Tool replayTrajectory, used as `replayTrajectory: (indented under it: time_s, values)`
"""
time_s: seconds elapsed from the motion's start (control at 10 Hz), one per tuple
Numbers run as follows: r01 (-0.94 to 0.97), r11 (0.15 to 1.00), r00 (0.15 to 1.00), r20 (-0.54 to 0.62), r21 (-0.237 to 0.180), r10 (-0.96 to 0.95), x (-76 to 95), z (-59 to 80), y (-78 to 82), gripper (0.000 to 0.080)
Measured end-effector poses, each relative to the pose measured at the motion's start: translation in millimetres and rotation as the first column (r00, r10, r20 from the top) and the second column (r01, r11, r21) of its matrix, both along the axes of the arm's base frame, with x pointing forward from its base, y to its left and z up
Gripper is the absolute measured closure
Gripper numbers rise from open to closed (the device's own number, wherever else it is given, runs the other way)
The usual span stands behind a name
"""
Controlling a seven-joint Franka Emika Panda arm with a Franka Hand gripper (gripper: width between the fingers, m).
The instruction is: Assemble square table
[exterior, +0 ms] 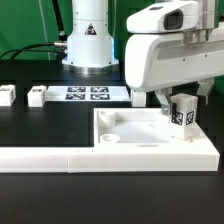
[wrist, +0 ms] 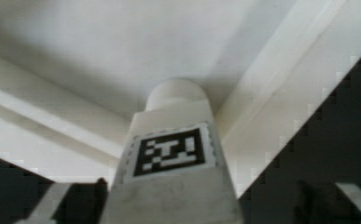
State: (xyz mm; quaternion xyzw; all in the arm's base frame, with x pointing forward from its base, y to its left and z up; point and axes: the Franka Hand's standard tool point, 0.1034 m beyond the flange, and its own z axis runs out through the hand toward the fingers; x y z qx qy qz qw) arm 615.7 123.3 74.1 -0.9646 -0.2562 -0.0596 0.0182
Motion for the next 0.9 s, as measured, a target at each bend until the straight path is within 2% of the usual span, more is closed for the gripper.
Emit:
replayTrajectory:
  time_s: [0.1, 0.2, 0.6, 0.9]
  values:
    - [0.0, 1.0, 1.0, 0.0, 0.0, 0.0, 0.0, 0.0, 0.0, 0.0412]
    - [0.001, 1.0, 1.0, 0.0, -0.001, -0.001, 0.1, -0.1, -1.1, 0.0507]
    - [0.058, 0.998, 0.998, -0.003, 0.008, -0.058, -0.1, -0.7, -2.5, 0.0506]
    - [0.408, 0.911, 0.913, -0.017, 0.065, -0.407, 0.3, -1.7, -3.2, 0.0506]
